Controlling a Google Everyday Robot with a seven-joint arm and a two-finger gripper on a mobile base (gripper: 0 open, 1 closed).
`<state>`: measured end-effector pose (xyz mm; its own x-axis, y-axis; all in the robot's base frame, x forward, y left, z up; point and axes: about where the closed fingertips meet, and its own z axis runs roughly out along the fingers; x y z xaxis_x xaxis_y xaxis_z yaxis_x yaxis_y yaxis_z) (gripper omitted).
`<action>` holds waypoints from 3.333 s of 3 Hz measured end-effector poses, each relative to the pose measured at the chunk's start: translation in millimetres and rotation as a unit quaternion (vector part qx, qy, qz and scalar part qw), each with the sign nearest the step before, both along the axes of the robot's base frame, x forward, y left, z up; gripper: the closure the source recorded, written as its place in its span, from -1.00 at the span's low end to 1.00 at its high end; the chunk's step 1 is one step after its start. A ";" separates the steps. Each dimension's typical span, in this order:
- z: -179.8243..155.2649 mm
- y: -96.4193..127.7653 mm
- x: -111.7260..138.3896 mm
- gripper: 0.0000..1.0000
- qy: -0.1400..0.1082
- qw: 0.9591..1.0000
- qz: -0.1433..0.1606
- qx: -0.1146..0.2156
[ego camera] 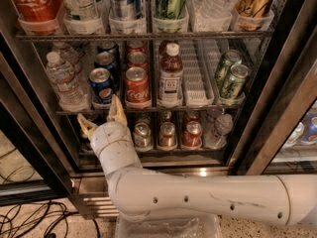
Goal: Pick pepsi can from middle shelf of fridge
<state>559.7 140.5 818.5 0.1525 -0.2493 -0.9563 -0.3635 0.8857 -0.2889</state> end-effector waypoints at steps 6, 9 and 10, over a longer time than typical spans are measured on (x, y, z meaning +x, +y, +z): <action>20.9 -6.1 52.3 -0.30 -0.019 0.997 -0.058 0.047; 21.5 -4.3 61.9 0.55 -0.015 0.997 -0.054 0.053; 21.6 -4.3 61.9 1.00 -0.015 0.997 -0.054 0.053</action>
Offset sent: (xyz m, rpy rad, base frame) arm 0.0187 -0.0075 0.0368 0.1045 -0.0958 -0.0748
